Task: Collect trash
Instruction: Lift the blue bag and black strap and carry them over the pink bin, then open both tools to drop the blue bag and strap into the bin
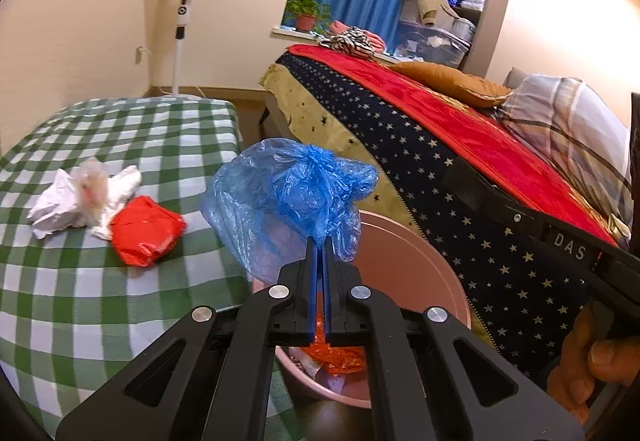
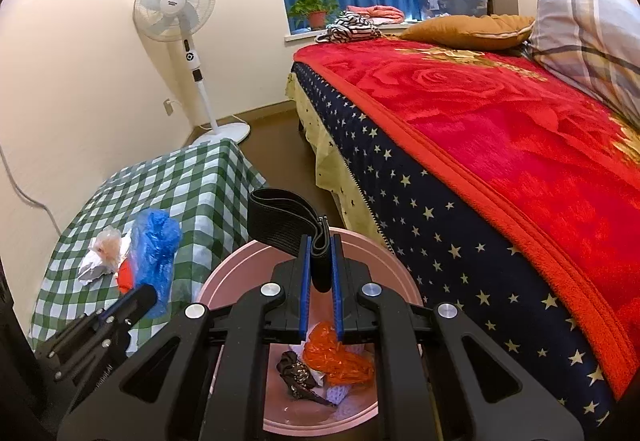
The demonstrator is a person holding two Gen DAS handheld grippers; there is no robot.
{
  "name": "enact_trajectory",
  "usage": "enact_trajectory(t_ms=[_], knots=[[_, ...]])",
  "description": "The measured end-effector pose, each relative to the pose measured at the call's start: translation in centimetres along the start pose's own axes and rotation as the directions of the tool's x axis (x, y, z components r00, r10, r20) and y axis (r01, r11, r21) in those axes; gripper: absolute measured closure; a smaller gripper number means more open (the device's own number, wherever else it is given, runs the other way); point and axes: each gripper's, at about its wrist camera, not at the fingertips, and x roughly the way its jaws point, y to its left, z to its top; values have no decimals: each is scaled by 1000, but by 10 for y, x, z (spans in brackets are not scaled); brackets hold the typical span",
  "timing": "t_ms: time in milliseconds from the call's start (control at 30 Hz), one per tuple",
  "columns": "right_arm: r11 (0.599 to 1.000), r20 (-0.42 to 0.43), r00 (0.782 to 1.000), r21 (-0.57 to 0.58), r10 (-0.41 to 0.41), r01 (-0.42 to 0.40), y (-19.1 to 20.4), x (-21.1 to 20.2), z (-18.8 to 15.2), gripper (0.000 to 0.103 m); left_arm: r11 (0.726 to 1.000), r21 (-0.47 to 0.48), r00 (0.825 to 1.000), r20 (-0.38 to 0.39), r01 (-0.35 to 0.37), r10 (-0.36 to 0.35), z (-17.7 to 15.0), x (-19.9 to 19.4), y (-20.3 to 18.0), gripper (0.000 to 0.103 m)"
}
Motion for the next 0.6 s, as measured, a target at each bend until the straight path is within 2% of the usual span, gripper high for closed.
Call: enact_trajectory(t_ms=[133, 267, 300, 333, 400, 600], knots=[[1000, -3, 1000, 10, -6, 6, -3, 2, 1, 93, 1000, 10, 1000, -19, 24, -23, -3, 9, -6, 101], [999, -2, 1000, 28, -19, 19, -8, 4, 1, 86, 997, 26, 996, -51, 74, -73, -8, 18, -12, 100], [999, -1, 1000, 40, -21, 21, -10, 4, 2, 76, 996, 28, 995, -60, 80, -78, -9, 19, -13, 98], [999, 1, 1000, 44, -23, 23, -12, 4, 1, 68, 996, 28, 995, -68, 81, -78, -10, 21, -13, 89], [998, 14, 999, 50, -33, 33, -13, 2, 2, 63, 997, 21, 994, -77, 79, -77, -11, 21, -10, 75], [998, 21, 999, 48, -27, 26, -12, 0, 2, 62, 998, 1, 996, -67, 60, -60, -11, 12, 2, 73]])
